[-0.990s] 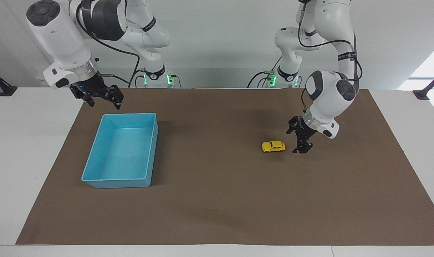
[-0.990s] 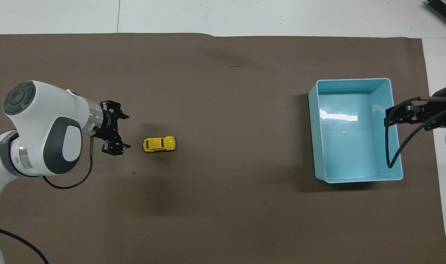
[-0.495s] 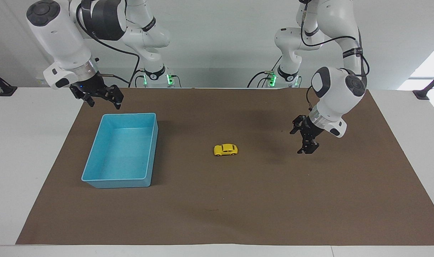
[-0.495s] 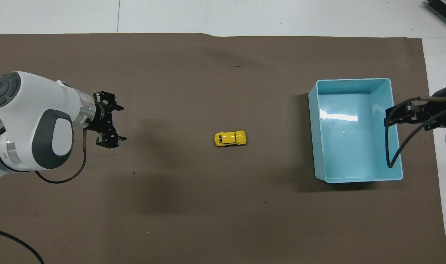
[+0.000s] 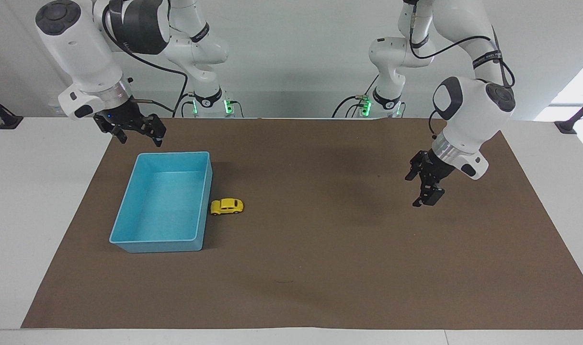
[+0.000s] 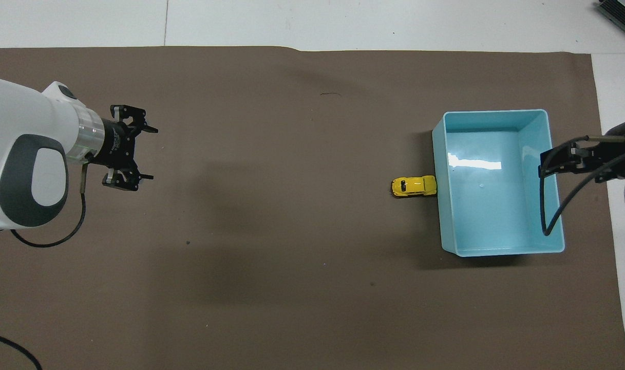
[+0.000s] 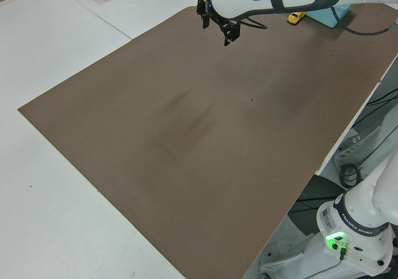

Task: Wind up and store yellow beetle car
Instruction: 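Retract the left gripper while the right gripper lifts from the bin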

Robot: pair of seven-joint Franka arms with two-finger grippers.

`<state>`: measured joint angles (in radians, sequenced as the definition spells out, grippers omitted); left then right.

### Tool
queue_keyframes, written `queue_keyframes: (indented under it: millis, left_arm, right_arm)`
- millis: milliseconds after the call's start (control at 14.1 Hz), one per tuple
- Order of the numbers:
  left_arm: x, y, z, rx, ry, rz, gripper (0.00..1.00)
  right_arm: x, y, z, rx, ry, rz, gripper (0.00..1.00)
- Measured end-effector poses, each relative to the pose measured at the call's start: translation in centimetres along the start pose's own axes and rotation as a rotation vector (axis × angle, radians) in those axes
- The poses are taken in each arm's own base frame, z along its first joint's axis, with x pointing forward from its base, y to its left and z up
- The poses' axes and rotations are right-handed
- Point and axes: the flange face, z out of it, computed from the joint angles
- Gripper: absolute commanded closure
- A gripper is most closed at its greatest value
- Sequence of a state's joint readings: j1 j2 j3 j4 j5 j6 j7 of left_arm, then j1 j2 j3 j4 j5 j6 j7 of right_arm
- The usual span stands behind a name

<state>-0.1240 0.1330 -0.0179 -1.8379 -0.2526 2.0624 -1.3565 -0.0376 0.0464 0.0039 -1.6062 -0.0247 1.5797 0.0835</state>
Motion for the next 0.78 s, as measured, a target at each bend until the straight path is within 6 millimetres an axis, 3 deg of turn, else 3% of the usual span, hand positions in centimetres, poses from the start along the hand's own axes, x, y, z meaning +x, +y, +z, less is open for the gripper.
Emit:
queue_keyframes:
  millis: [424,778]
  left_arm:
    - [-0.1,0.7,-3.4,0.012,0.078,0.389,0.00]
    - [0.0,0.5,-7.4,0.025,0.095,0.728,0.00]
  right_arm:
    - [0.0,0.0,0.0,0.000,0.000,0.000,0.00]
    - [-0.3,-0.3,-0.7,0.012,0.013,-0.004,0.00]
